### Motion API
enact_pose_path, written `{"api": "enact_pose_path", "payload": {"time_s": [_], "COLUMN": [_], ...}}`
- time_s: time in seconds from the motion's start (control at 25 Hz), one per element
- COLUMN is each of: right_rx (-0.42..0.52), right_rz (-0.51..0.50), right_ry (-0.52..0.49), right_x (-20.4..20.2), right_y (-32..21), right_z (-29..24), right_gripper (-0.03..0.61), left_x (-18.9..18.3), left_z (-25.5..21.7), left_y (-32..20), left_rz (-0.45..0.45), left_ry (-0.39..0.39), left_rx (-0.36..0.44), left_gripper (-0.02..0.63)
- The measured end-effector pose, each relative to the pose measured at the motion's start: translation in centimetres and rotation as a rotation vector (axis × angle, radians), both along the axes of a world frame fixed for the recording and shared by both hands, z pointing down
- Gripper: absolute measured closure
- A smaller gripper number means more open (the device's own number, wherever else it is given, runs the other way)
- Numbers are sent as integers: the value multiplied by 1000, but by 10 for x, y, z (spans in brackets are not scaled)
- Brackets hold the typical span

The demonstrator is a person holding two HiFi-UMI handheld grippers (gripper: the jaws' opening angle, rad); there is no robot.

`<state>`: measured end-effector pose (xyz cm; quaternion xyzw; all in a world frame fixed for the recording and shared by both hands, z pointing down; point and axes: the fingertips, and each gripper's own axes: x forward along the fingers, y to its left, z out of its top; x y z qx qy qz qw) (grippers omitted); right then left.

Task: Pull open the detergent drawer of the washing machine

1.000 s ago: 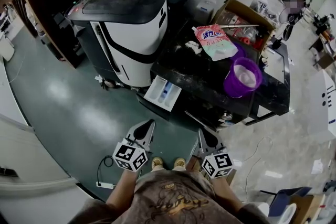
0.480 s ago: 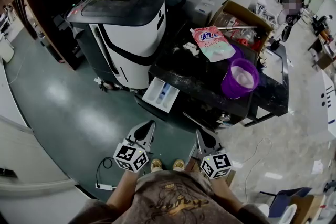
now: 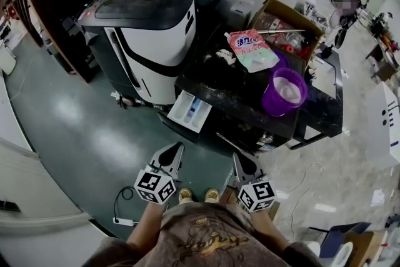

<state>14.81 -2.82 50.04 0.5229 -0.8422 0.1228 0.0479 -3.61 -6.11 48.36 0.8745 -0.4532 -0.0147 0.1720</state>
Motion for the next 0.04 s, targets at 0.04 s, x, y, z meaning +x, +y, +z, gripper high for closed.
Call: {"api": "enact_pose_path", "payload": {"time_s": [0.04], "right_rx": [0], "right_rz": [-1], "right_ry": [1], "right_x": [0], "right_y": [0], "right_z": [0], "right_gripper": [575], "left_x": [0], "left_z": [1], "left_y": [0], "left_rz": [-1], "left_ry": [0], "left_rx": [-1], "left_gripper": [589]}}
